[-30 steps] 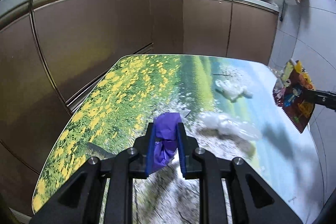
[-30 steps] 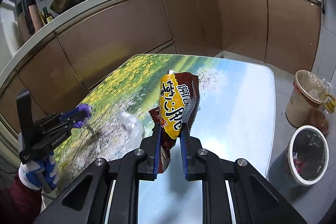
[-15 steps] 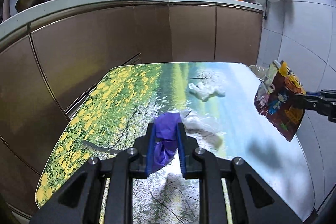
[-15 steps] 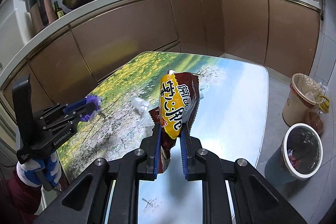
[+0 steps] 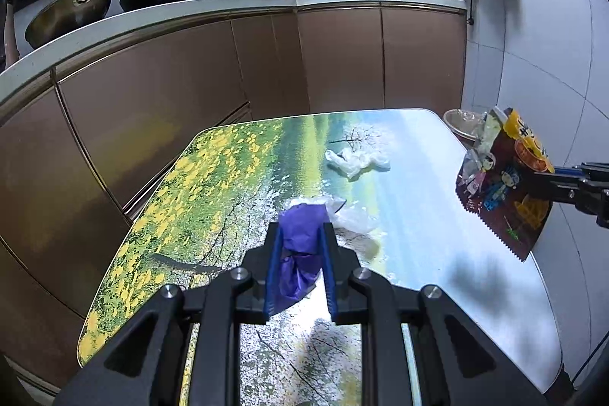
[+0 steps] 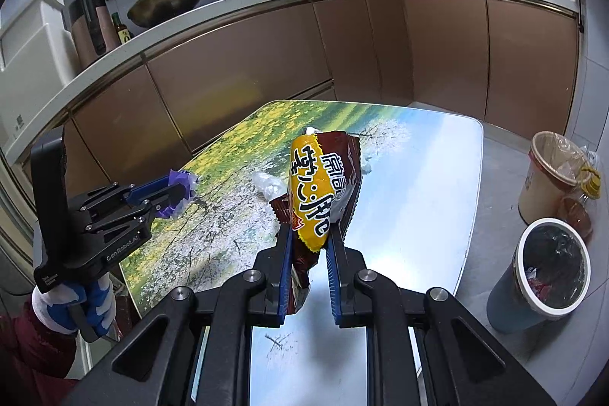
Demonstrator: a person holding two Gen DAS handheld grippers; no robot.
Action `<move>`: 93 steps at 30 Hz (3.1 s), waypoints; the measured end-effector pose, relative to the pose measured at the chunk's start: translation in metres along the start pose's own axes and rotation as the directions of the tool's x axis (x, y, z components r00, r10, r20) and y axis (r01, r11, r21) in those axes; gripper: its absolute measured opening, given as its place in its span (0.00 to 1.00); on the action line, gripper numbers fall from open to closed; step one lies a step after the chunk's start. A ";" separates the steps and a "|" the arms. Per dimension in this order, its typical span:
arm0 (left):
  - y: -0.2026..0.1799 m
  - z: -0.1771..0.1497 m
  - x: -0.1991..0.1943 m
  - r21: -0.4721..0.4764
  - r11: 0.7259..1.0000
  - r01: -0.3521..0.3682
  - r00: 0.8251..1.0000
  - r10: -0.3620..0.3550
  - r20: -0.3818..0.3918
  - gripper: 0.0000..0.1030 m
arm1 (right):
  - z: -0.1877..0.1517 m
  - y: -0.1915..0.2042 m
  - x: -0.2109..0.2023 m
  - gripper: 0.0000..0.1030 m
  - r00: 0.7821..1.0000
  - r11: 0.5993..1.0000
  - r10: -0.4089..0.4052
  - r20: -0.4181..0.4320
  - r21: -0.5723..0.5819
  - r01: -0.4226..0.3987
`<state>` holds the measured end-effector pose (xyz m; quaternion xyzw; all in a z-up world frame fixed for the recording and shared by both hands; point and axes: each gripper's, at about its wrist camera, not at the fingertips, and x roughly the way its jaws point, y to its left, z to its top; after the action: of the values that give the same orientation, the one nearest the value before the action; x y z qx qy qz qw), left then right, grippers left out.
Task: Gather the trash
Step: 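Carry purple bag and snack wrapper to the bin and release both inside, then move both open grippers back over the table toward the last plastic and tissue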
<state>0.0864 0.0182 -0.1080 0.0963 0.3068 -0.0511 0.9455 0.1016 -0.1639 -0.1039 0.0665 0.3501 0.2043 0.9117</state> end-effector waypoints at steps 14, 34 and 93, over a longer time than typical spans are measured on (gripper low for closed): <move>-0.061 0.022 0.019 0.059 0.993 0.101 0.992 -0.097 -0.081 0.18 | -0.019 -0.059 -0.030 0.16 0.997 0.995 -0.009 0.074 0.103 0.002; -0.330 0.131 0.171 0.101 0.832 0.545 0.814 -0.497 -0.301 0.19 | -0.043 -0.296 -0.049 0.17 0.906 0.832 -0.422 0.040 0.414 0.370; -0.094 0.070 0.004 -0.128 0.976 0.175 0.983 -0.165 0.085 0.55 | 0.026 -0.075 -0.089 0.56 0.933 0.952 -0.302 0.198 0.111 0.285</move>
<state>0.1144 -0.0888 -0.0689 0.0036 0.2816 -0.1147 0.9527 0.0837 -0.2686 -0.0496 0.0716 0.2646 0.0434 0.9607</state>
